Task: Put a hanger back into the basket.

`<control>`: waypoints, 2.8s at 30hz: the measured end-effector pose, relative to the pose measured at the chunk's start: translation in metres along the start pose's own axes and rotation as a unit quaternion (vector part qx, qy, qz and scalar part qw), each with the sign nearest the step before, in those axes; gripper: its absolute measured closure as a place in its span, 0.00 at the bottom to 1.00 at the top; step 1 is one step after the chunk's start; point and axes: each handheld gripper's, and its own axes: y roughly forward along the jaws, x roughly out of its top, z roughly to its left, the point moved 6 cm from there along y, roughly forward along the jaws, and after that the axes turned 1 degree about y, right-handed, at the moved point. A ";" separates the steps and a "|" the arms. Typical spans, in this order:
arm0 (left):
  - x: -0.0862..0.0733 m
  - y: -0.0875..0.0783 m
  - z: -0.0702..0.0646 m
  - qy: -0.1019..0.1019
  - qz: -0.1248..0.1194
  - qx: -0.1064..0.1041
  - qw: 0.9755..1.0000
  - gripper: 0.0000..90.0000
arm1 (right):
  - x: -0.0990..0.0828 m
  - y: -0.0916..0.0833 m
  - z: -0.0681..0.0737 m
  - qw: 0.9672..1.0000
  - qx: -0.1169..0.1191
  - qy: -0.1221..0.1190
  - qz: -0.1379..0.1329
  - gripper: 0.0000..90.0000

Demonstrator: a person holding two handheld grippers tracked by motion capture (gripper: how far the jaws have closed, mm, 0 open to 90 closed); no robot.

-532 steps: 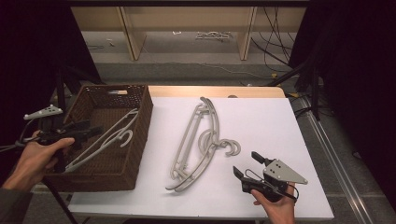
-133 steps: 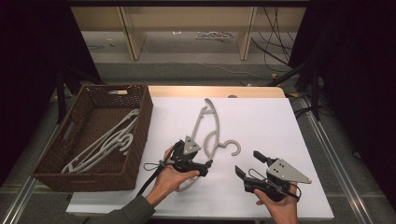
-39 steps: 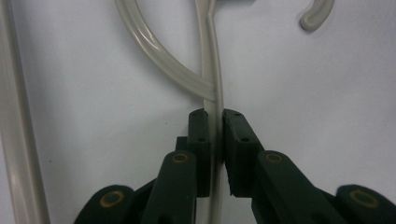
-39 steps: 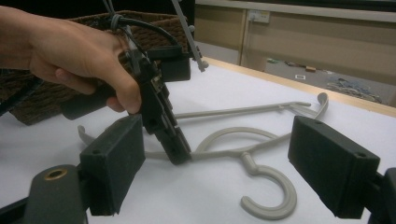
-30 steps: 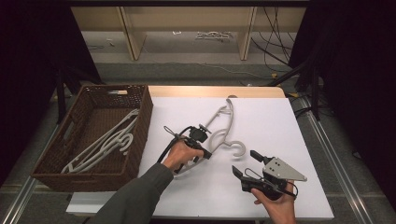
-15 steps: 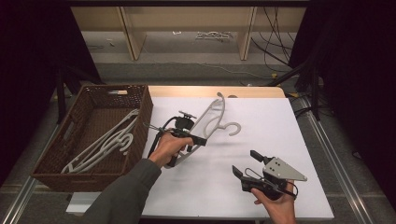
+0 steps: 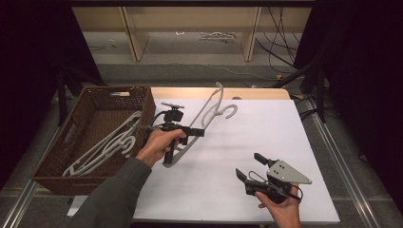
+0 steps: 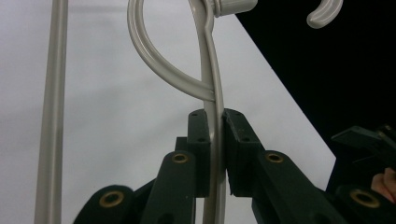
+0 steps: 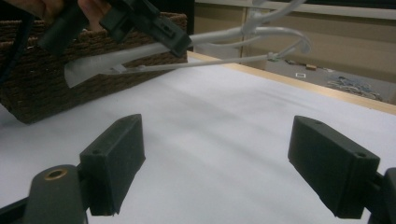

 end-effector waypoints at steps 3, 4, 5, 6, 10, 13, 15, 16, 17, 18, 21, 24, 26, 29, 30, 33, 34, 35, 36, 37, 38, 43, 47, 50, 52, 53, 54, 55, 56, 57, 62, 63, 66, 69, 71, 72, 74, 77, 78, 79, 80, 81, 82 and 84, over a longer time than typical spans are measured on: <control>0.005 -0.008 -0.005 -0.006 -0.016 -0.008 1.000 0.91 | 0.000 0.000 -0.001 1.000 -0.004 -0.001 -0.001 0.22; 0.006 -0.011 -0.006 -0.003 -0.019 -0.009 1.000 0.91 | 0.000 0.000 -0.001 1.000 -0.004 -0.001 -0.001 0.22; 0.007 -0.013 -0.008 -0.001 -0.021 -0.012 1.000 0.91 | 0.000 0.000 -0.001 1.000 -0.004 -0.001 -0.001 0.22; 0.009 -0.016 -0.010 -0.002 -0.026 -0.015 1.000 0.91 | 0.000 0.000 -0.001 1.000 -0.004 -0.001 -0.001 0.22; 0.015 -0.026 -0.014 0.006 -0.034 -0.010 0.999 0.91 | 0.000 0.000 0.000 1.000 -0.002 0.000 -0.002 0.22; 0.018 -0.033 -0.016 0.010 -0.040 -0.011 0.999 0.91 | 0.000 0.000 -0.001 1.000 0.000 0.001 -0.001 0.22; 0.020 -0.039 -0.018 0.016 -0.040 -0.009 0.999 0.91 | 0.000 0.000 0.000 1.000 0.002 0.002 -0.001 0.22; 0.022 -0.041 -0.018 0.015 -0.046 -0.007 0.999 0.91 | 0.000 0.000 0.000 1.000 0.002 0.002 -0.001 0.22; 0.023 -0.043 -0.019 0.015 -0.049 -0.009 0.999 0.91 | 0.000 0.000 -0.001 1.000 -0.002 0.000 0.001 0.22; 0.024 -0.046 -0.019 0.017 -0.049 -0.011 0.999 0.91 | 0.000 0.000 0.000 1.000 0.002 0.002 -0.001 0.22; 0.027 -0.053 -0.022 0.022 -0.055 -0.016 0.998 0.91 | 0.000 0.000 0.000 1.000 0.002 0.002 -0.002 0.22; 0.027 -0.062 -0.024 0.026 -0.060 -0.018 0.998 0.91 | 0.000 0.000 0.000 1.000 0.002 0.002 -0.001 0.22; 0.028 -0.068 -0.024 0.025 -0.066 -0.018 0.997 0.91 | 0.000 0.000 0.000 1.000 0.002 0.002 -0.002 0.22; 0.027 -0.077 -0.025 0.032 -0.065 -0.018 0.997 0.91 | 0.000 0.000 -0.001 1.000 -0.003 -0.001 -0.001 0.22; 0.027 -0.080 -0.026 0.029 -0.069 -0.020 0.997 0.90 | 0.001 0.000 -0.001 1.000 -0.003 -0.001 -0.002 0.22; 0.028 -0.089 -0.029 0.035 -0.076 -0.020 0.996 0.90 | 0.000 -0.001 -0.001 1.000 -0.004 -0.002 0.000 0.22; 0.029 -0.093 -0.030 0.039 -0.078 -0.018 0.996 0.90 | 0.000 0.000 0.000 1.000 -0.003 -0.001 -0.002 0.22; 0.029 -0.097 -0.031 0.042 -0.079 -0.018 0.996 0.90 | 0.000 0.000 0.000 1.000 -0.001 -0.001 0.000 0.22; 0.030 -0.101 -0.033 0.043 -0.081 -0.019 0.996 0.90 | 0.000 0.000 0.000 1.000 0.001 0.000 -0.002 0.22; 0.030 -0.105 -0.034 0.047 -0.082 -0.017 0.995 0.90 | 0.000 0.000 0.000 1.000 0.000 0.000 -0.001 0.22; 0.031 -0.110 -0.035 0.049 -0.083 -0.017 0.995 0.90 | 0.001 0.000 0.000 1.000 -0.001 0.001 -0.004 0.22; 0.029 -0.132 -0.036 0.057 -0.084 -0.014 0.995 0.90 | 0.000 0.000 -0.001 1.000 -0.002 0.000 0.001 0.22; 0.026 -0.147 -0.031 0.063 -0.092 -0.005 0.994 0.90 | 0.000 0.000 0.000 1.000 0.000 0.001 0.000 0.22; 0.024 -0.157 -0.021 0.057 -0.093 0.007 0.994 0.90 | 0.000 0.000 0.000 1.000 -0.002 0.001 0.002 0.22; 0.022 -0.165 -0.014 0.055 -0.097 0.015 0.994 0.90 | 0.000 0.000 0.000 1.000 -0.003 0.001 0.001 0.22; 0.021 -0.168 -0.010 0.054 -0.100 0.017 0.993 0.90 | 0.000 0.000 0.000 1.000 -0.001 0.001 0.000 0.22; 0.020 -0.172 -0.007 0.057 -0.101 0.022 0.993 0.90 | 0.000 0.001 0.000 1.000 -0.001 0.002 0.001 0.22; 0.019 -0.175 -0.003 0.062 -0.100 0.028 0.993 0.90 | 0.000 0.001 -0.001 1.000 -0.001 0.001 0.001 0.22; 0.017 -0.179 0.001 0.066 -0.099 0.033 0.992 0.90 | 0.000 0.001 -0.001 1.000 -0.001 0.001 0.002 0.22; 0.016 -0.182 0.005 0.064 -0.099 0.036 0.992 0.90 | 0.000 0.001 0.000 1.000 -0.001 0.001 0.002 0.22; 0.008 -0.196 0.024 0.063 -0.094 0.054 0.992 0.90 | -0.001 0.001 -0.001 1.000 -0.004 0.000 0.004 0.22; 0.006 -0.199 0.028 0.063 -0.090 0.058 0.992 0.90 | -0.001 0.001 -0.001 1.000 -0.005 0.001 0.004 0.22; 0.001 -0.206 0.037 0.062 -0.092 0.063 0.992 0.90 | -0.001 0.001 -0.001 1.000 -0.005 0.002 0.005 0.22; -0.005 -0.212 0.045 0.066 -0.088 0.067 0.992 0.91 | -0.001 0.001 -0.001 1.000 -0.006 0.001 0.003 0.22; -0.008 -0.216 0.049 0.067 -0.087 0.066 0.992 0.90 | -0.001 0.003 0.000 1.000 -0.001 0.007 -0.003 0.22; -0.010 -0.218 0.051 0.069 -0.084 0.066 0.992 0.90 | -0.001 0.001 -0.001 1.000 -0.005 0.003 0.003 0.22; -0.013 -0.222 0.056 0.066 -0.086 0.069 0.992 0.90 | -0.001 0.001 -0.001 1.000 -0.005 0.003 0.003 0.22; -0.016 -0.229 0.065 0.062 -0.088 0.070 0.992 0.90 | -0.001 0.001 -0.001 1.000 -0.006 0.004 0.002 0.22; -0.017 -0.231 0.068 0.060 -0.089 0.071 0.992 0.90 | -0.002 0.001 -0.001 1.000 -0.006 0.004 0.005 0.22; -0.019 -0.233 0.071 0.059 -0.086 0.071 0.992 0.90 | -0.002 0.001 -0.001 1.000 -0.006 0.004 0.005 0.22; -0.022 -0.237 0.077 0.062 -0.084 0.073 0.992 0.90 | -0.002 0.001 -0.001 1.000 -0.006 0.003 0.004 0.22; -0.022 -0.237 0.077 0.062 -0.084 0.073 0.992 0.91 | -0.002 0.001 -0.001 1.000 -0.006 0.003 0.004 0.22; -0.024 -0.240 0.079 0.065 -0.084 0.074 0.992 0.91 | -0.002 0.001 -0.001 1.000 -0.006 0.003 0.005 0.22; -0.027 -0.244 0.082 0.069 -0.083 0.073 0.991 0.90 | -0.002 0.002 -0.001 1.000 -0.005 0.005 0.002 0.22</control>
